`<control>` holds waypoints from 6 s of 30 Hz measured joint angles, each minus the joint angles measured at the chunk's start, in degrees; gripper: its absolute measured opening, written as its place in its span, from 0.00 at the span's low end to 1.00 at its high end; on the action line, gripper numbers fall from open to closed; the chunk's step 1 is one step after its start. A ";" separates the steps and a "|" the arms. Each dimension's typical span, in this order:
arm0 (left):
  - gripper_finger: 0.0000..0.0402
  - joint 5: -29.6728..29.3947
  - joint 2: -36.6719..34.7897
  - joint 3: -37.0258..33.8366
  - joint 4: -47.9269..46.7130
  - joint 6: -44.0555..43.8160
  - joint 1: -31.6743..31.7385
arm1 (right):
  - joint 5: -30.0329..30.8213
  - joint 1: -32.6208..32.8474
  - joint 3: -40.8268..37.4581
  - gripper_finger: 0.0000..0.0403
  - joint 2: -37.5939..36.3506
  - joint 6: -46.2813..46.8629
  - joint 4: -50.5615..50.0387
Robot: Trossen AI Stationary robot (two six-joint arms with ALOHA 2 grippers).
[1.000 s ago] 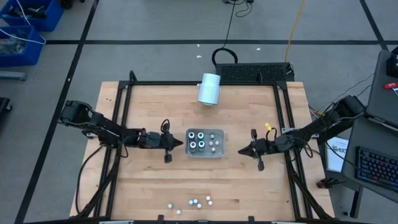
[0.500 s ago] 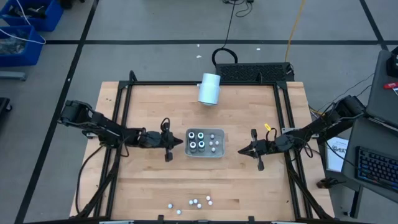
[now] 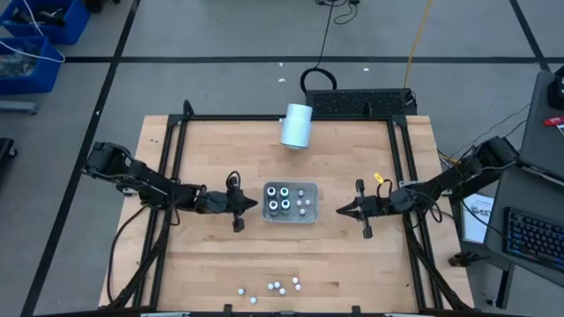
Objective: Pick & Place food coloring
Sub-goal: Put the small blue food coloring bottle into the gray bin
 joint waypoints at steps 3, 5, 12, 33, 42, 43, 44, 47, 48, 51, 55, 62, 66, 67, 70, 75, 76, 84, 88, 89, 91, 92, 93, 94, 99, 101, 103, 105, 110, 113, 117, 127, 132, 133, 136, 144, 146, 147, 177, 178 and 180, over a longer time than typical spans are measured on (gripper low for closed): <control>0.01 -1.83 0.02 0.00 -1.06 -0.70 -1.26 | -0.12 -0.88 0.00 0.00 0.00 0.96 -0.02; 0.01 -1.88 0.02 0.00 -1.06 -0.74 -1.76 | -2.51 -1.93 0.00 0.00 0.00 2.03 -0.05; 0.04 -2.25 0.02 0.00 -1.04 -3.00 -2.00 | -19.04 -4.49 0.00 0.00 0.02 4.35 1.97; 0.02 1.90 -6.45 32.99 -61.51 -14.21 -17.32 | -19.18 -17.28 -0.03 0.00 0.04 1.58 -2.01; 0.01 5.22 11.56 65.03 -91.59 -30.33 -27.10 | -29.92 -17.24 -0.02 0.00 0.02 1.11 -1.63; 0.01 6.46 13.76 67.05 -94.08 -31.61 -28.17 | -29.93 -17.23 -0.02 0.00 0.02 1.65 -1.54; 0.01 7.23 15.71 68.82 -96.10 -32.56 -29.20 | -29.94 -17.16 -0.02 0.00 0.02 2.31 -1.42; 0.03 7.01 20.33 71.73 -98.86 -35.24 -32.18 | -29.97 -17.15 -0.02 0.00 0.02 4.35 -1.81; 0.05 6.96 21.65 72.10 -98.88 -36.66 -32.93 | -29.97 -17.15 -0.02 0.00 0.02 4.55 -2.33; 0.09 8.66 25.32 72.59 -98.46 -39.10 -34.46 | -29.97 -17.15 -0.02 0.00 0.02 2.88 -3.66; 0.12 10.01 29.16 72.87 -97.82 -40.85 -35.67 | -29.92 -17.16 -0.02 0.00 0.02 0.32 -4.14; 0.25 12.05 32.17 72.87 -90.63 -41.21 -35.12 | -29.86 -17.24 -0.02 0.00 0.02 -1.50 -4.00; 0.37 13.47 32.06 72.89 -88.27 -40.90 -34.23 | -29.81 -17.24 -0.02 0.00 0.02 -2.73 -3.98; 0.40 13.69 32.06 72.89 -87.84 -40.89 -34.15 | -29.79 -17.24 -0.02 0.00 0.02 -2.91 -3.98; 0.49 15.12 32.09 72.88 -87.48 -40.55 -33.61 | -29.79 -17.24 -0.02 0.00 0.02 -3.03 -4.00; 0.58 15.03 32.09 72.88 -87.49 -39.58 -32.59 | -29.79 -17.24 -0.02 0.00 0.02 -1.98 -4.42; 0.59 15.04 32.09 72.89 -87.49 -38.99 -32.44 | -29.79 -17.24 -0.02 0.00 0.02 -1.96 -4.54; 0.60 15.84 33.45 72.85 -87.45 -35.50 -31.99 | -29.77 -17.24 -0.02 0.00 0.02 -1.96 -4.48; 0.60 15.91 34.16 72.74 -86.89 -35.77 -31.84 | -29.75 -17.24 0.00 0.00 0.02 -2.02 -3.91; 0.60 15.65 34.17 72.74 -86.39 -35.97 -31.74 | -29.76 -17.24 0.00 0.00 0.02 -1.99 -3.95; 0.60 15.34 34.30 72.74 -85.89 -35.78 -31.66 | -29.75 -17.24 0.01 0.00 0.01 -1.96 -3.96; 0.60 15.56 34.50 72.74 -85.62 -35.49 -31.61 | -29.75 -17.24 0.00 0.00 0.02 -1.95 -4.08; 0.60 15.67 34.73 72.76 -85.56 -35.19 -31.49 | -29.77 -17.24 0.00 0.00 0.02 -1.85 -4.30; 0.60 15.96 34.94 72.76 -85.60 -34.67 -31.32 | -29.75 -17.24 0.00 0.00 0.02 -1.60 -4.35; 0.60 16.41 35.01 72.76 -85.83 -32.54 -31.09 | -29.75 -17.24 0.01 0.00 0.02 -1.27 -4.70; 0.60 16.41 35.01 72.76 -85.87 -31.81 -31.05 | -29.75 -17.24 0.00 0.00 0.02 -1.26 -4.66; 0.60 16.39 35.01 72.76 -85.81 -31.52 -31.03 | -29.77 -17.24 0.00 0.00 0.02 -0.99 -4.68; 0.60 16.39 35.24 72.76 -85.38 -32.11 -31.03 | -29.75 -17.24 0.00 0.00 0.02 -0.46 -4.67; 0.59 16.41 35.88 72.81 -84.46 -32.84 -31.14 | -29.75 -17.24 0.00 0.00 0.02 -0.41 -4.83; 0.59 16.46 36.36 72.70 -84.80 -32.93 -31.46 | -29.76 -17.24 0.00 0.00 0.02 -0.41 -4.84; 0.59 17.43 36.80 72.78 -84.53 -33.68 -31.50 | -29.77 -17.24 0.00 0.00 0.02 0.05 -4.85; 0.58 15.86 37.20 72.78 -84.53 -34.96 -31.53 | -29.75 -17.22 0.00 0.00 0.02 0.19 -5.20; 0.48 15.74 37.20 72.78 -84.62 -34.12 -31.53 | -29.75 -17.22 0.00 0.00 0.02 0.16 -5.25; 0.45 15.74 37.20 72.78 -84.62 -34.12 -31.53 | -29.75 -17.22 0.00 0.00 0.02 0.16 -5.24; 0.37 15.93 37.20 72.78 -84.66 -33.40 -31.53 | -29.75 -17.22 0.00 0.00 0.02 0.32 -5.23; 0.23 17.36 37.20 72.78 -84.77 -32.51 -31.53 | -29.75 -17.22 0.00 0.00 0.02 1.06 -5.25; 0.23 17.20 37.20 72.78 -84.75 -32.54 -31.53 | -29.75 -17.22 0.00 0.00 0.02 1.06 -5.25; 0.24 17.09 37.20 72.78 -84.75 -32.57 -31.51 | -29.75 -17.22 0.00 0.00 0.02 1.06 -5.25; 0.33 15.72 37.22 72.74 -84.83 -28.60 -32.54 | -29.75 -17.13 0.00 0.00 0.02 2.59 -5.60; 0.31 15.94 37.22 72.74 -84.84 -28.40 -32.53 | -29.75 -17.13 0.00 0.00 0.02 2.59 -5.67; 0.28 15.96 37.22 72.74 -84.87 -27.95 -32.53 | -29.75 -17.13 0.00 0.00 0.02 2.57 -5.67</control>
